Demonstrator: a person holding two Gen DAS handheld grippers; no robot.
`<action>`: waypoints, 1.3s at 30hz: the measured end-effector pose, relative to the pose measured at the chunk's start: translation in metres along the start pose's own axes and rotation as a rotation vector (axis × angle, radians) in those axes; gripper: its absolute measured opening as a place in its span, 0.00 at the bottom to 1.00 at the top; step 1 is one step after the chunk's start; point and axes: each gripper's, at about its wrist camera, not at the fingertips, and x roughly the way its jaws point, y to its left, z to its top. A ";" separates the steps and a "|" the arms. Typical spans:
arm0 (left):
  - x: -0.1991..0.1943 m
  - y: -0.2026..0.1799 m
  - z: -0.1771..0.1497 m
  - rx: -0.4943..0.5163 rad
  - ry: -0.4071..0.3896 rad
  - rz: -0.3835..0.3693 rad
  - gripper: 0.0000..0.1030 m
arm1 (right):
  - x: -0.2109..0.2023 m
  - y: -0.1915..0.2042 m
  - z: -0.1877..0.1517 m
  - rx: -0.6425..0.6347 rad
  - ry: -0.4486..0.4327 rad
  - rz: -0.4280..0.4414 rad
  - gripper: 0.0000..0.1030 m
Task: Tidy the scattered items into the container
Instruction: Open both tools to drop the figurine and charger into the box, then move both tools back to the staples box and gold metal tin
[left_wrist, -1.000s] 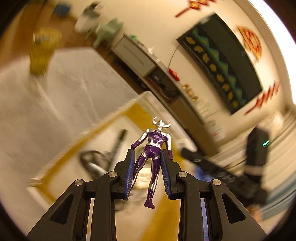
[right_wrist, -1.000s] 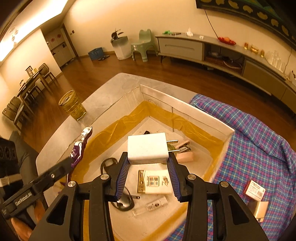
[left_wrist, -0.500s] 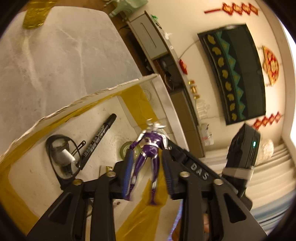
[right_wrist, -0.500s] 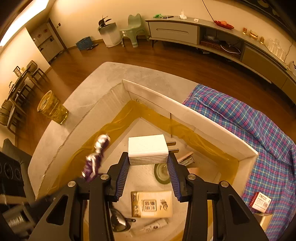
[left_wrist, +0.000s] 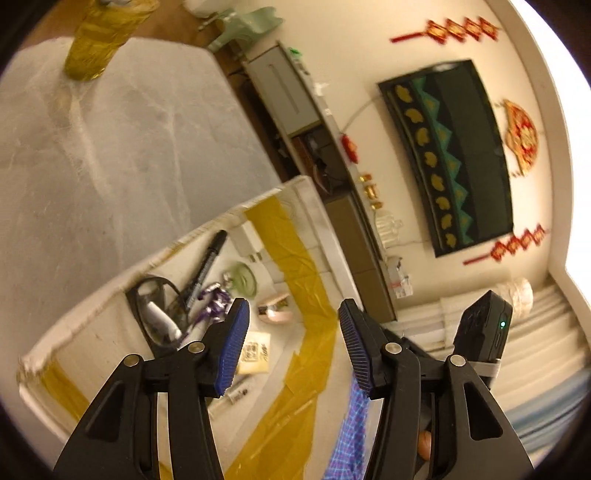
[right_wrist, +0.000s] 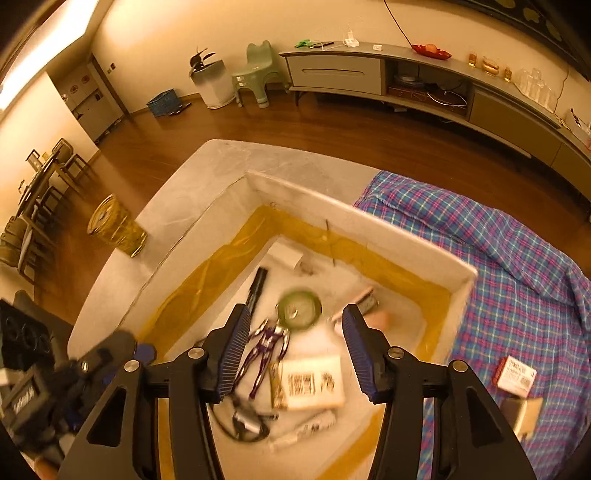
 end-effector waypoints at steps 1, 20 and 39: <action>-0.003 -0.007 -0.005 0.029 -0.003 0.004 0.52 | -0.006 0.001 -0.005 -0.003 -0.001 0.001 0.52; -0.011 -0.136 -0.142 0.691 0.068 -0.113 0.52 | -0.180 -0.085 -0.131 0.076 -0.243 0.003 0.52; 0.101 -0.167 -0.207 1.019 0.195 0.050 0.52 | -0.051 -0.229 -0.166 0.168 -0.091 -0.183 0.73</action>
